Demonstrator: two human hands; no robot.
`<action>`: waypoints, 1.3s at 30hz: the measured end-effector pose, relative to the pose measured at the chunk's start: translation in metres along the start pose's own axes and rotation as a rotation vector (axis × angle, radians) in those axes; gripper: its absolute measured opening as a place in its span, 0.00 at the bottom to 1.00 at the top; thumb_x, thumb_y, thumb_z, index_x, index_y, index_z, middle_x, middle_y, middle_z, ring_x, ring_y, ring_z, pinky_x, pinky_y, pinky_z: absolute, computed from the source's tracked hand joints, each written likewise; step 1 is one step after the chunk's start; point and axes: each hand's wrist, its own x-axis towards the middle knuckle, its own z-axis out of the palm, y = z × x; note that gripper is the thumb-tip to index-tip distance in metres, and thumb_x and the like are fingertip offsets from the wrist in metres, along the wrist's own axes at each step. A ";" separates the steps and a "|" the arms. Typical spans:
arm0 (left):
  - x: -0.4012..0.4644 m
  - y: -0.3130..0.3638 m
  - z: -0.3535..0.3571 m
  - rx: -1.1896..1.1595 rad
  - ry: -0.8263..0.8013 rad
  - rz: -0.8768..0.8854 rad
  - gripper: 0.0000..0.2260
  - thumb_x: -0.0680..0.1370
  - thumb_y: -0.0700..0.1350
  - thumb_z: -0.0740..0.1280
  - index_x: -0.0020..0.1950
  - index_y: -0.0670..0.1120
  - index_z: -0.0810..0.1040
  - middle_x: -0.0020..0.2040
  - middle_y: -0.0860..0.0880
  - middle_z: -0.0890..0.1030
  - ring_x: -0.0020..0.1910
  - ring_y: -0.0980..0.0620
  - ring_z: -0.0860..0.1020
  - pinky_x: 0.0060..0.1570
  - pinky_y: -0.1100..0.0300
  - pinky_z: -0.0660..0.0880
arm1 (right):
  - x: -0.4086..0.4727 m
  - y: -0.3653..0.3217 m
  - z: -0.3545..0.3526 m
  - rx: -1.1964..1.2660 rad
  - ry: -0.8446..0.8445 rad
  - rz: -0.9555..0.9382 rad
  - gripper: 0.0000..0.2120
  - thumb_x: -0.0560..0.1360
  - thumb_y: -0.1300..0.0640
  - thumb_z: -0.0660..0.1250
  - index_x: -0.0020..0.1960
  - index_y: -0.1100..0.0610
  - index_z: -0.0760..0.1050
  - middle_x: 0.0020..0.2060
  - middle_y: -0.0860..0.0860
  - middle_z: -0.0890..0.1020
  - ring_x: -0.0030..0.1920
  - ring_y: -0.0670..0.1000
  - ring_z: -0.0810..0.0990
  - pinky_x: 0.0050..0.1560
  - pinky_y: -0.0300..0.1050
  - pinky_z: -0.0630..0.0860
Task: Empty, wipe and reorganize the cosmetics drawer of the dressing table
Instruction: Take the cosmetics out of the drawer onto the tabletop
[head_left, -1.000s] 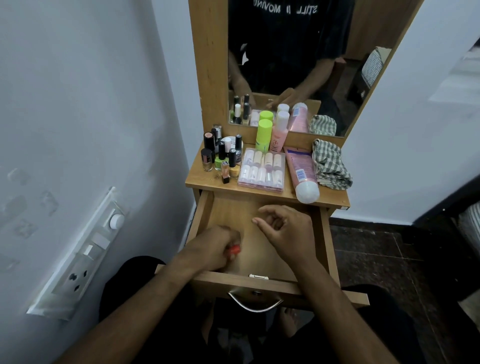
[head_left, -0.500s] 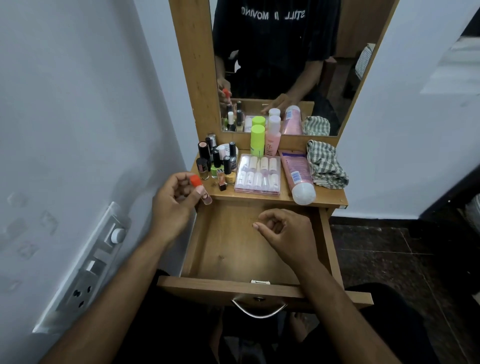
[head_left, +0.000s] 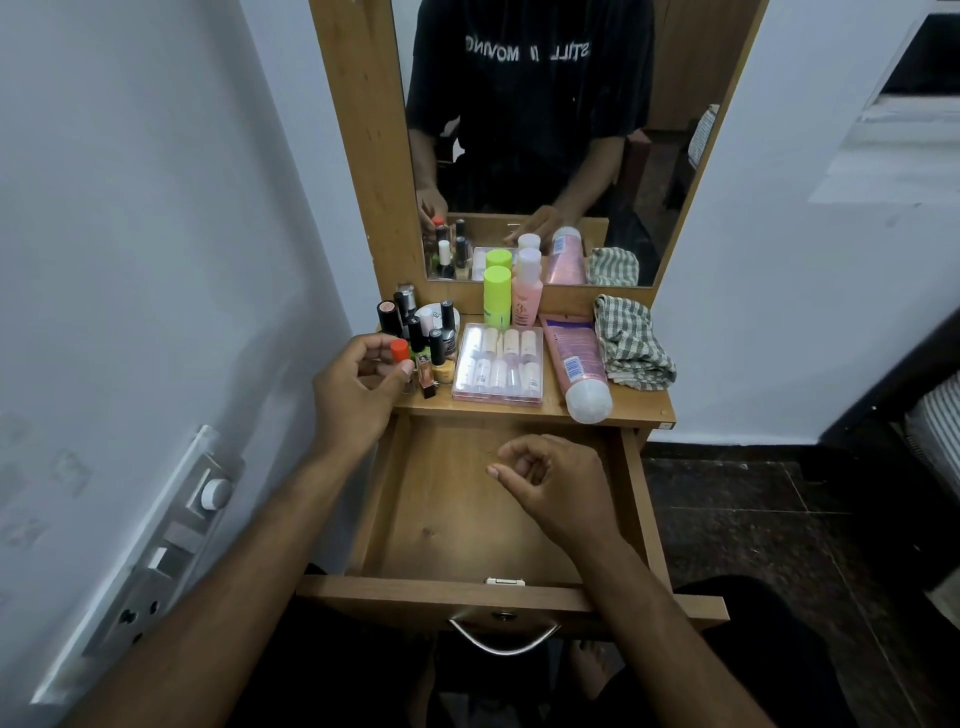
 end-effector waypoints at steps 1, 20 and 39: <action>0.000 0.000 0.001 0.004 0.008 0.002 0.13 0.76 0.42 0.74 0.59 0.50 0.81 0.49 0.55 0.83 0.45 0.65 0.79 0.47 0.70 0.77 | 0.000 0.000 0.000 0.000 -0.002 -0.001 0.12 0.72 0.42 0.73 0.50 0.48 0.84 0.37 0.42 0.82 0.36 0.43 0.80 0.37 0.45 0.81; -0.009 -0.011 0.004 0.077 0.025 0.004 0.16 0.74 0.42 0.76 0.61 0.46 0.80 0.51 0.55 0.82 0.46 0.64 0.80 0.43 0.77 0.74 | 0.000 -0.001 0.000 0.024 -0.006 -0.013 0.13 0.72 0.42 0.73 0.49 0.50 0.84 0.37 0.43 0.82 0.36 0.44 0.79 0.36 0.42 0.80; -0.012 -0.017 0.004 0.144 0.017 0.040 0.17 0.74 0.42 0.76 0.63 0.44 0.80 0.50 0.54 0.82 0.46 0.62 0.80 0.41 0.78 0.73 | 0.000 0.001 0.001 0.024 0.000 -0.025 0.11 0.72 0.43 0.73 0.47 0.49 0.84 0.37 0.42 0.82 0.36 0.44 0.80 0.35 0.41 0.80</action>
